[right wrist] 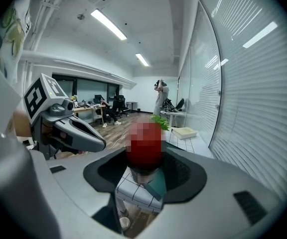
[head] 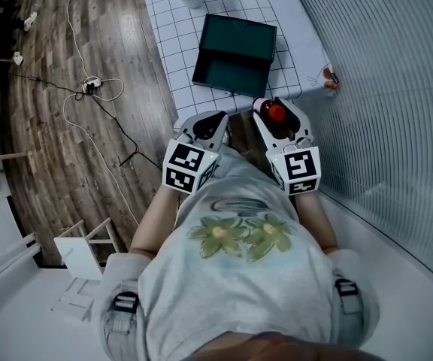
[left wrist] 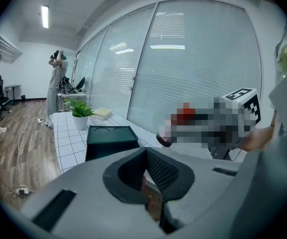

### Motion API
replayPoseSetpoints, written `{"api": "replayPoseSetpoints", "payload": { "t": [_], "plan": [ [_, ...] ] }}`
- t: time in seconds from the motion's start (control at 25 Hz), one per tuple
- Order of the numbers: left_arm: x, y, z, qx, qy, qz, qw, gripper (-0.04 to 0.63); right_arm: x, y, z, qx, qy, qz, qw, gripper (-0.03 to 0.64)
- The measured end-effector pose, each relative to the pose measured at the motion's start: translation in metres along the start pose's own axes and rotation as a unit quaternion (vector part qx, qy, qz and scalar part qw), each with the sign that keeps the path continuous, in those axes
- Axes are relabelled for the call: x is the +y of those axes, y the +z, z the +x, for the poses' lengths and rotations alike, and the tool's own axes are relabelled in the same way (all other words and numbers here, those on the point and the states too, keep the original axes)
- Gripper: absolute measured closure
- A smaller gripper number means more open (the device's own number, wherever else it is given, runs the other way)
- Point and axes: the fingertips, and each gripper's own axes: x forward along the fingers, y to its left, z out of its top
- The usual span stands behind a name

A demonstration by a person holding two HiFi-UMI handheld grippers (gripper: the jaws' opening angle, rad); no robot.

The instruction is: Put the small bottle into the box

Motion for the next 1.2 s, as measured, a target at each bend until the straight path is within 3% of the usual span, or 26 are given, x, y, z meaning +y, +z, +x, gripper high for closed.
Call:
{"api": "replayPoseSetpoints", "payload": {
  "t": [1.2],
  "plan": [
    [0.060, 0.025, 0.032, 0.015, 0.003, -0.003, 0.9999, 0.588, -0.027, 0.007, 0.070, 0.025, 0.003, 0.003, 1.000, 0.400]
  ]
}}
